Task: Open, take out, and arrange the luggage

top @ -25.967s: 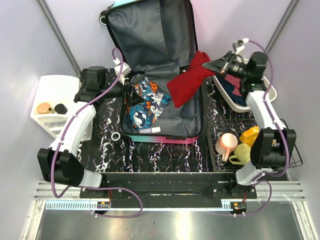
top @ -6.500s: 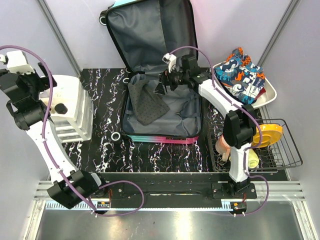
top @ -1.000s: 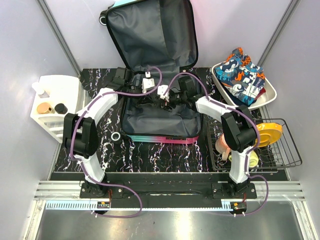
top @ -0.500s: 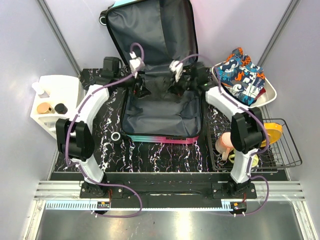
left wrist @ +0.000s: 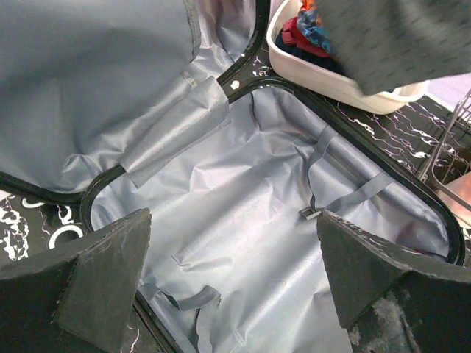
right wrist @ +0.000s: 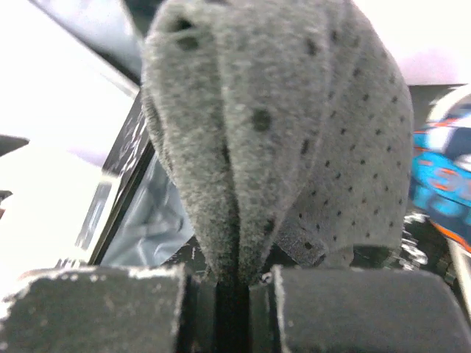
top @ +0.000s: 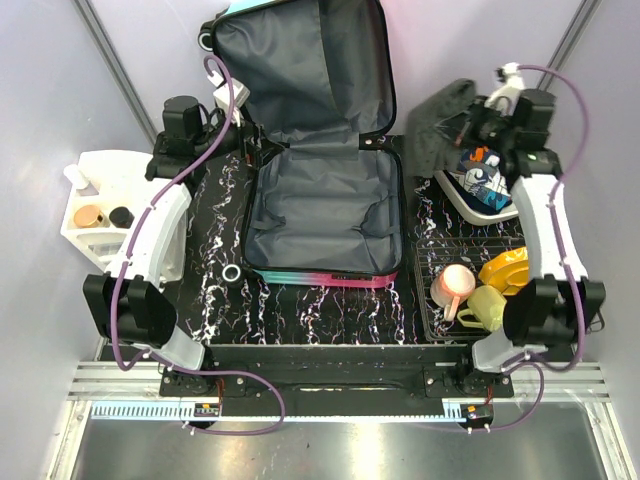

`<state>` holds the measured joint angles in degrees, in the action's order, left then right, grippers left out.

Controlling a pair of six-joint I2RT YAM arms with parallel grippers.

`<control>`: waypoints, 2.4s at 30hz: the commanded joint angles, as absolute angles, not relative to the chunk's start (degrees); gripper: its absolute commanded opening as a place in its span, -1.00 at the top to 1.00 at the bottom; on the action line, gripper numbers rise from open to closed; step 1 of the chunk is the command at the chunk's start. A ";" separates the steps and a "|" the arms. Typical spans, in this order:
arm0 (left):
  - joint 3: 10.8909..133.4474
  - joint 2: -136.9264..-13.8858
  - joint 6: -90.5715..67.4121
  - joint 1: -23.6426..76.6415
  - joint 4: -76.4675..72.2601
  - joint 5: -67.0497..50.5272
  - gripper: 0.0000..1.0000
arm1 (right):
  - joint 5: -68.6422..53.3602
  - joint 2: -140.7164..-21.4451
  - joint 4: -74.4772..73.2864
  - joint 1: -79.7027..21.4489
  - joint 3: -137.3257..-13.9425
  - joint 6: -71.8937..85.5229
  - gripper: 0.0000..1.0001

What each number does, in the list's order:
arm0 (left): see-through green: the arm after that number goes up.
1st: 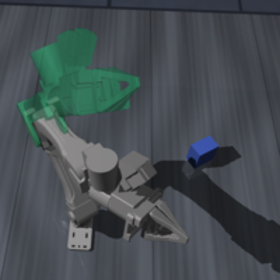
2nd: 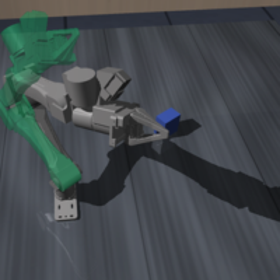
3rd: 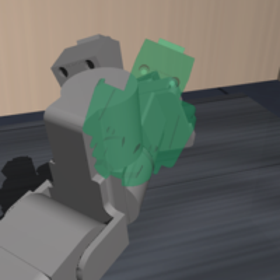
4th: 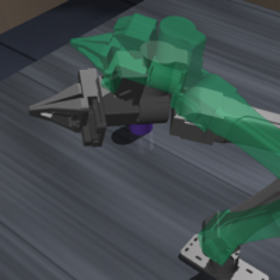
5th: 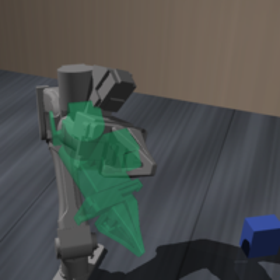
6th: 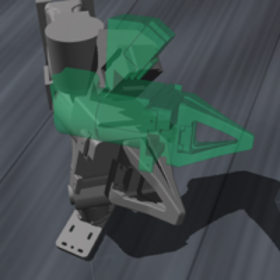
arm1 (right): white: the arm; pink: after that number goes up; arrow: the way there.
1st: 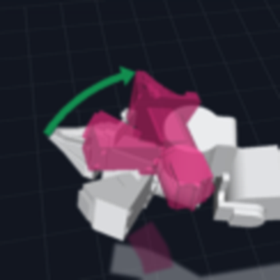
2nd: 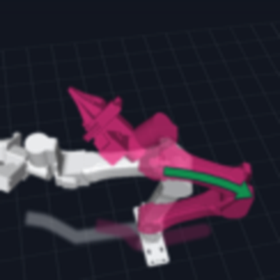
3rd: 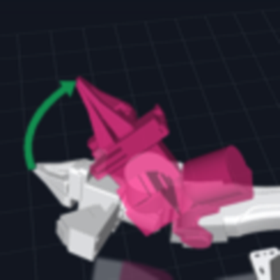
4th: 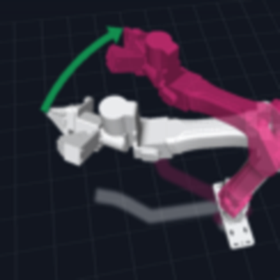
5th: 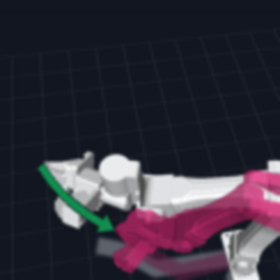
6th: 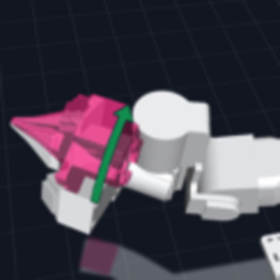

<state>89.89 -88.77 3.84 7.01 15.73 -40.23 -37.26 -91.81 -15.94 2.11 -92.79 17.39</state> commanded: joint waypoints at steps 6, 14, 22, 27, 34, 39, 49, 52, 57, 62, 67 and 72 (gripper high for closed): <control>92.46 -90.79 -5.52 7.03 14.24 -39.02 -0.98 | -3.38 -71.02 -19.07 10.89 -88.94 20.57 1.00; 92.99 -93.16 -10.46 7.12 12.48 -39.99 -0.98 | 14.85 -78.12 -34.09 13.18 -98.87 16.88 1.00; 90.36 -90.89 -8.97 7.03 13.27 -37.80 -0.98 | 13.54 -89.01 -36.82 15.03 -102.74 24.94 1.00; 87.37 -88.42 -7.21 7.03 12.66 -34.99 -0.98 | 10.12 -95.96 -34.72 15.03 -106.08 26.80 1.00; 85.17 -87.45 -7.65 7.03 12.66 -34.54 -0.98 | 1.24 -108.78 -30.15 15.03 -116.00 30.85 1.00; 84.47 -87.36 -5.63 7.03 15.03 -32.87 -0.98 | -6.04 -117.93 -30.67 15.03 -126.36 35.05 1.00; 84.72 -87.36 -1.76 6.94 19.77 -31.90 -0.98 | -17.75 -132.46 -30.68 14.77 -144.32 35.24 -0.77; 85.25 -87.28 -0.70 6.94 21.09 -32.25 -0.98 | -22.93 -128.43 -28.75 14.85 -140.37 32.97 -0.81; 85.69 -87.10 0.95 6.94 22.32 -33.05 -0.98 | -28.11 -121.12 -23.05 16.26 -128.01 28.22 -0.82; 86.22 -87.36 4.82 6.94 24.07 -35.59 -0.98 | -31.72 -119.88 -16.88 16.35 -121.03 27.07 -0.56; 87.97 -88.59 9.57 6.77 27.68 -37.35 -0.98 | -34.80 -130.40 -16.44 16.26 -128.49 29.00 -0.57; 89.47 -89.73 13.00 6.50 31.81 -37.09 -0.98 | -33.84 -136.04 -16.25 16.17 -131.21 27.95 -0.59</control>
